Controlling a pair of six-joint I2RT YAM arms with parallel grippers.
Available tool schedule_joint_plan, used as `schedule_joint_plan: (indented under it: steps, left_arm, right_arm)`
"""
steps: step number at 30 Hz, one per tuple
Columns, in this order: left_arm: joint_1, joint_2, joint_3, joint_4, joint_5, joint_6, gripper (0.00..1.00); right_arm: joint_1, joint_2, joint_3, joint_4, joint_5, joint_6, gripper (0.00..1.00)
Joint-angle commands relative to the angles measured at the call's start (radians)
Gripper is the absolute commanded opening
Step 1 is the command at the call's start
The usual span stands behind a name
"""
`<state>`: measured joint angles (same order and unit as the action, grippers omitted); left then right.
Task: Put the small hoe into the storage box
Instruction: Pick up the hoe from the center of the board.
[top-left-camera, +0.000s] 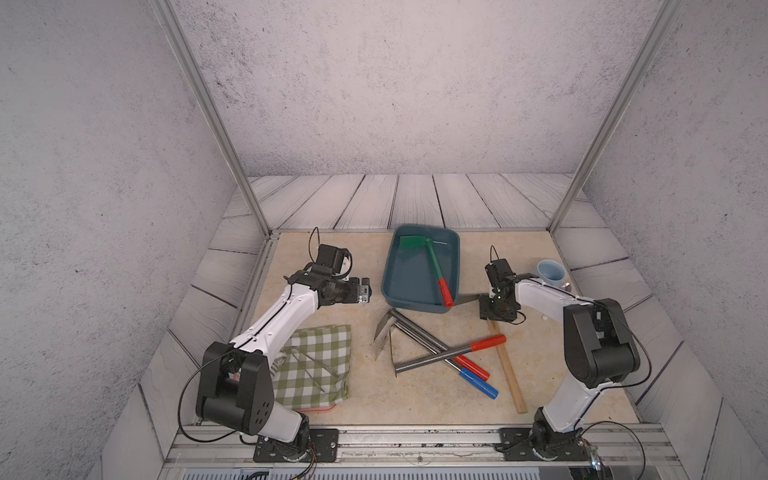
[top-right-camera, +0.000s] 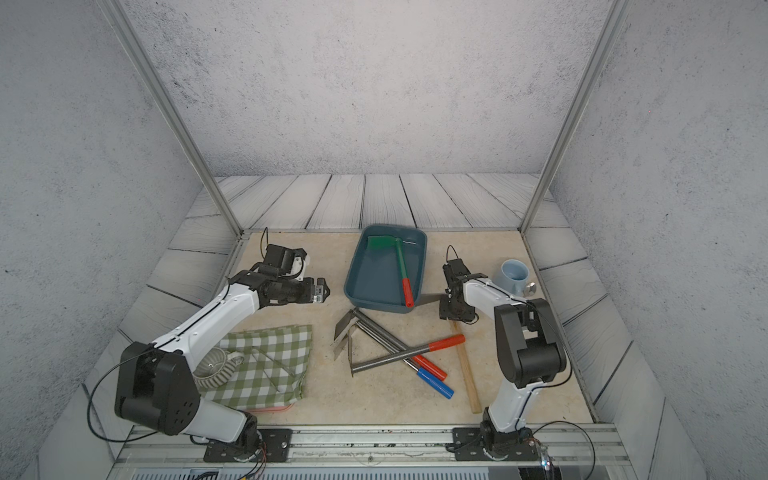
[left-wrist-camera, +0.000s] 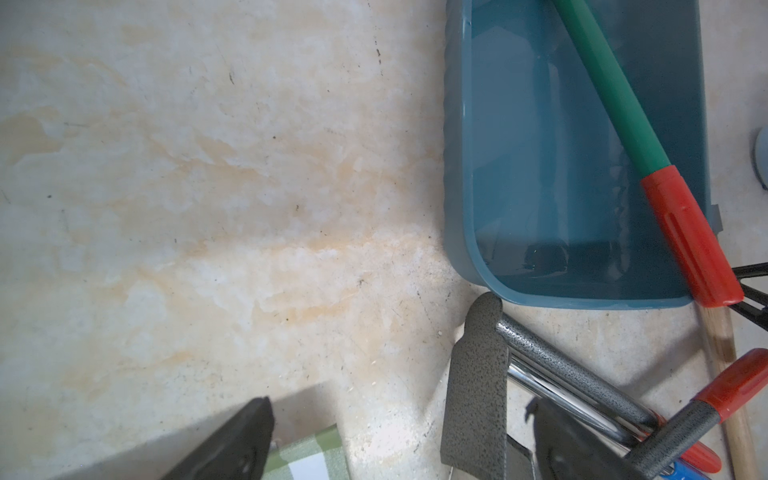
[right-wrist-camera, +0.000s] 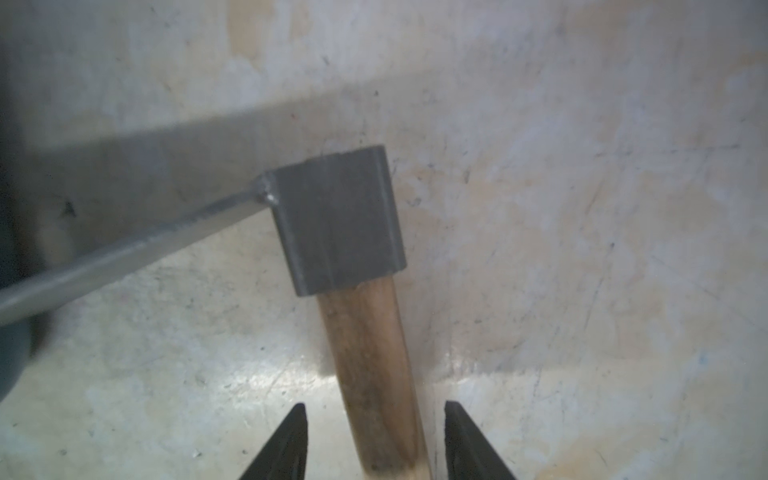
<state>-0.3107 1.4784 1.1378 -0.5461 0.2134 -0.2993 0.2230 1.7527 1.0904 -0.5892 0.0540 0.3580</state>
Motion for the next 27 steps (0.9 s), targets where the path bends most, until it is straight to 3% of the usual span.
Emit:
schedule_joint_plan:
  steps: [1, 6, 19, 27]
  left_arm:
    - [-0.005, 0.005, 0.020, -0.021, 0.000, 0.006, 0.99]
    - [-0.005, 0.005, 0.019, -0.019, -0.002, 0.008, 0.99]
    - [-0.005, 0.011, 0.019, -0.017, 0.004, 0.006, 1.00]
    - [-0.005, 0.012, 0.018, -0.015, 0.001, 0.006, 1.00]
  right_arm:
    - [-0.004, 0.019, 0.024, -0.007, 0.001, -0.011, 0.52]
    - [-0.004, 0.037, 0.016, 0.001, 0.000, -0.007, 0.47]
    - [-0.010, 0.050, 0.053, -0.008, 0.009, -0.011, 0.18]
    - [-0.023, 0.051, 0.108, -0.019, 0.076, -0.015, 0.15]
